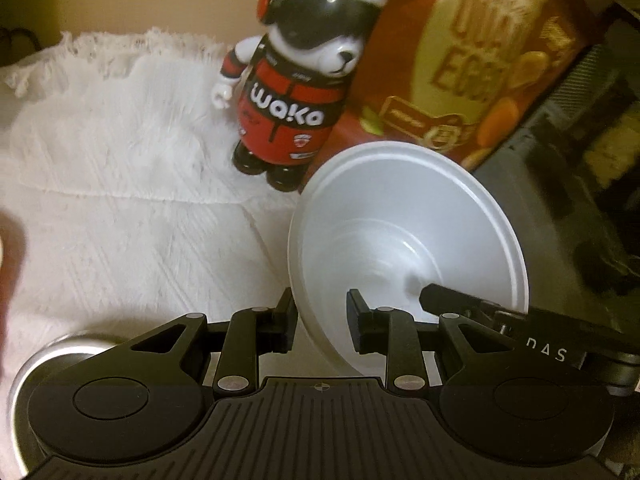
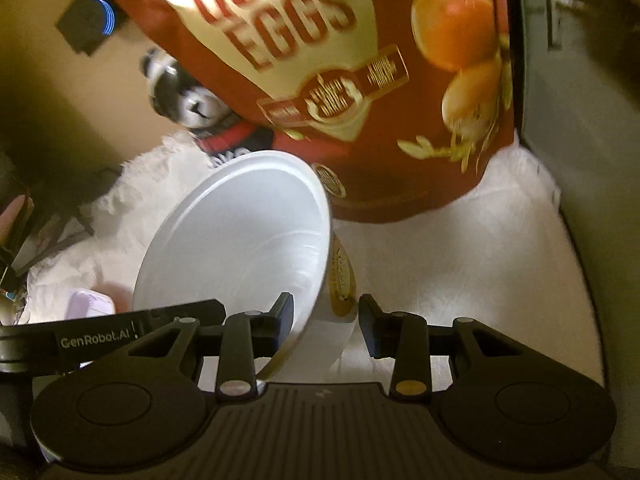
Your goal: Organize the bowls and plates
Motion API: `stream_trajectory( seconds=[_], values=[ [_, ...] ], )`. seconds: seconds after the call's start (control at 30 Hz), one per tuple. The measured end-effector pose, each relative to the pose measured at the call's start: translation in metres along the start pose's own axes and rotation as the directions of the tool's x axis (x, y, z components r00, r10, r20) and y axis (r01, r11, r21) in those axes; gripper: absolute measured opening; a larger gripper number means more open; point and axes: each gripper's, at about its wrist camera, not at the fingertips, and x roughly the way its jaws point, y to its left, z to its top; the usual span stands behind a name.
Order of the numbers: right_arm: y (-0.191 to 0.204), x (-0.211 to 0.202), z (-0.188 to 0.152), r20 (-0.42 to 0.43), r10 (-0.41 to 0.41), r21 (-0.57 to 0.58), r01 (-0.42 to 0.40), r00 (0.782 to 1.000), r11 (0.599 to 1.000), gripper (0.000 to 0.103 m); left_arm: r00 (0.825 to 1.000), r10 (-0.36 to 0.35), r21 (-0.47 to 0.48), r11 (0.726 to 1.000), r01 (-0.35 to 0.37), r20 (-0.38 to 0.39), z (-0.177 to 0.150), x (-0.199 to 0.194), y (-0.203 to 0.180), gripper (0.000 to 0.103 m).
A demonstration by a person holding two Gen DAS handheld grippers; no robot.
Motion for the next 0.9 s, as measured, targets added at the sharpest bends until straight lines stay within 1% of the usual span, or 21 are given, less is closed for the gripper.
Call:
stream_trajectory(
  seconds=[0.17, 0.3, 0.37, 0.43, 0.53, 0.6, 0.67, 0.7, 0.77, 0.9],
  values=[
    [0.013, -0.039, -0.018, 0.019, 0.000, -0.053, 0.001, 1.000, 0.999, 0.037, 0.998, -0.056, 0.054, 0.997, 0.057, -0.022, -0.018, -0.038, -0.007, 0.029],
    [0.011, -0.059, -0.041, -0.021, 0.006, -0.044, -0.007, 1.000, 0.999, 0.037, 0.994, -0.101, 0.094, 0.990, 0.106, -0.051, -0.040, -0.058, -0.008, 0.031],
    [0.008, -0.064, -0.054, -0.045, 0.007, -0.035, -0.008, 0.999, 0.999, 0.037, 0.992, -0.108, 0.106, 0.988, 0.115, -0.067, -0.052, -0.062, -0.007, 0.031],
    [0.009, -0.066, -0.069, -0.065, -0.002, -0.036, -0.001, 0.998, 0.999, 0.037, 0.991, -0.105, 0.113, 0.987, 0.114, -0.086, -0.063, -0.062, -0.005, 0.031],
    [0.011, -0.060, -0.087, -0.099, -0.023, -0.047, 0.019, 0.995, 0.999, 0.037, 0.988, -0.107, 0.090, 0.989, 0.117, -0.110, -0.076, -0.051, 0.004, 0.030],
    [0.010, -0.055, -0.097, -0.108, -0.030, -0.049, 0.025, 0.994, 0.998, 0.037, 0.988, -0.110, 0.073, 0.990, 0.118, -0.110, -0.084, -0.043, 0.011, 0.029],
    [0.009, -0.049, -0.103, -0.118, -0.031, -0.041, 0.026, 0.993, 0.999, 0.037, 0.988, -0.094, 0.050, 0.994, 0.101, -0.126, -0.088, -0.035, 0.017, 0.027],
    [0.008, -0.046, -0.105, -0.125, -0.029, -0.036, 0.025, 0.992, 0.999, 0.037, 0.988, -0.096, 0.044, 0.994, 0.102, -0.118, -0.088, -0.036, 0.019, 0.026],
    [0.010, -0.047, -0.105, -0.117, -0.035, -0.048, 0.030, 0.992, 0.998, 0.037, 0.987, -0.106, 0.044, 0.993, 0.112, -0.124, -0.085, -0.040, 0.020, 0.025],
    [0.010, -0.059, -0.103, -0.084, -0.034, -0.071, 0.028, 0.996, 0.997, 0.037, 0.990, -0.104, 0.034, 0.994, 0.108, -0.092, -0.080, -0.048, 0.023, 0.025]
  ],
)
